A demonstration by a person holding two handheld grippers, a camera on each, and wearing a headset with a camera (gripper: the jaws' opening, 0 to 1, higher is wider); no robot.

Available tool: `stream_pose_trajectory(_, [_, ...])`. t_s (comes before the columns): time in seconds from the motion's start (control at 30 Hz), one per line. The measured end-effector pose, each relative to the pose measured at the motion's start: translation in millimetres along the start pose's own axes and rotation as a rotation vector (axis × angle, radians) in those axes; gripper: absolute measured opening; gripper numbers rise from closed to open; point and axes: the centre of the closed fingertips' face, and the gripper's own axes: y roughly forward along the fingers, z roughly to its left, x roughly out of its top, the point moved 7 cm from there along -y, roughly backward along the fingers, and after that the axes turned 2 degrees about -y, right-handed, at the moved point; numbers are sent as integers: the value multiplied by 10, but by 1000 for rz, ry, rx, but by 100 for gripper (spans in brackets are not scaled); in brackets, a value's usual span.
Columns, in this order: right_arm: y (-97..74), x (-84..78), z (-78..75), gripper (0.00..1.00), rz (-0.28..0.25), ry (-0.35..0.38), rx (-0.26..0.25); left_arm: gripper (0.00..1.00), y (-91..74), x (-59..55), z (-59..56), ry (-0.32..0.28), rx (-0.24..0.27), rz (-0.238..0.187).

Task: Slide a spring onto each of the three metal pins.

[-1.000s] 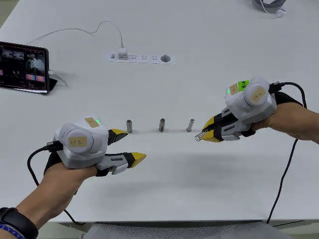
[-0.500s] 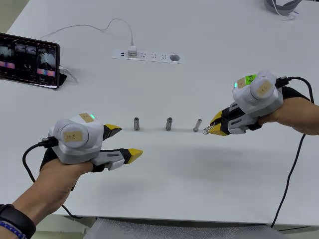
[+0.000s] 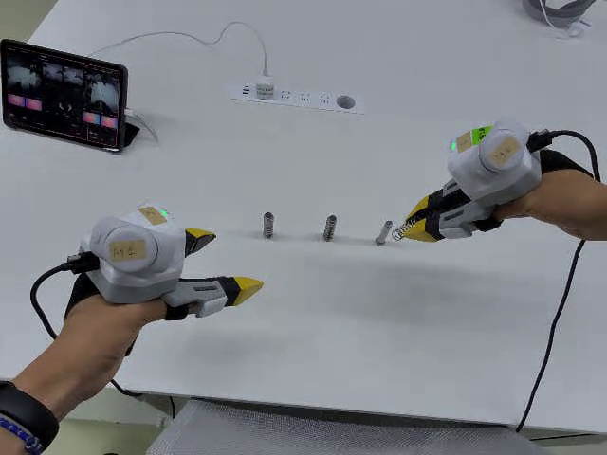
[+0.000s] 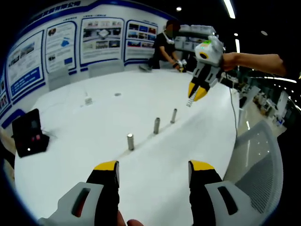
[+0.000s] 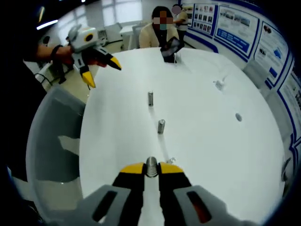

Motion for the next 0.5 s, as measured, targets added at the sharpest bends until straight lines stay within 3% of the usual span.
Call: stream_pose_trajectory(0.5, [79, -61, -230, 12, 45, -17, -9, 64, -27, -66, -52, -17, 7, 11])
